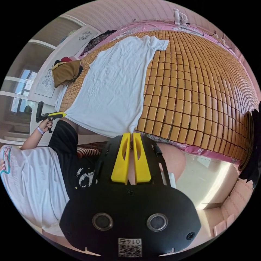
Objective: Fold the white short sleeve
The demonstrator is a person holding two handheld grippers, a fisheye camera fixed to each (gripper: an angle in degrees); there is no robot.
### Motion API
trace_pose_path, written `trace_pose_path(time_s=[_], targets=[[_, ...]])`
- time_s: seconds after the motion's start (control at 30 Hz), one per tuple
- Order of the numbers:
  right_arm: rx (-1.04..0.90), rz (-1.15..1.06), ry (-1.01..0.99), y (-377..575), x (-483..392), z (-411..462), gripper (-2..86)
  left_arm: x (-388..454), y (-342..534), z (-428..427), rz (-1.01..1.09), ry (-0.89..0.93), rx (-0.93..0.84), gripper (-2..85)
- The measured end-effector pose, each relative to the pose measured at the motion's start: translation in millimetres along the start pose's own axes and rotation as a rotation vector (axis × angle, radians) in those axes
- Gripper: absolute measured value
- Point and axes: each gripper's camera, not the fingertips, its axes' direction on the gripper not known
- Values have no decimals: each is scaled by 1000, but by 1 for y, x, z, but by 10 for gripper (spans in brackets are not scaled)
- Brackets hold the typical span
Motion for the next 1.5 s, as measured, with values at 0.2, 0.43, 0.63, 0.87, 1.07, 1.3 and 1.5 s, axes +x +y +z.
trace_pose_path(time_s=[0.2, 0.43, 0.63, 0.87, 1.07, 1.3, 1.5], targets=[[-58, -47, 94, -18, -12, 11, 43, -22, 8, -14, -46, 7, 74, 39], [-32, -26, 93, -47, -4, 14, 53, -52, 2, -32, -91, 48, 172, 35], [75, -28, 70, -92, -7, 15, 53, -63, -53, -31, -75, 50, 258, 33], [142, -127, -33, -187, -26, 40, 42, -87, -153, -18, -50, 68, 361, 21], [176, -156, -95, -289, -42, 85, 21, -125, -205, -15, -176, 56, 411, 15], [84, -152, -155, -332, -87, 107, 14, -150, -271, -21, -206, 9, 287, 8], [-32, -154, -184, -348, -121, 100, 13, -159, -313, -18, -280, -80, 229, 53]])
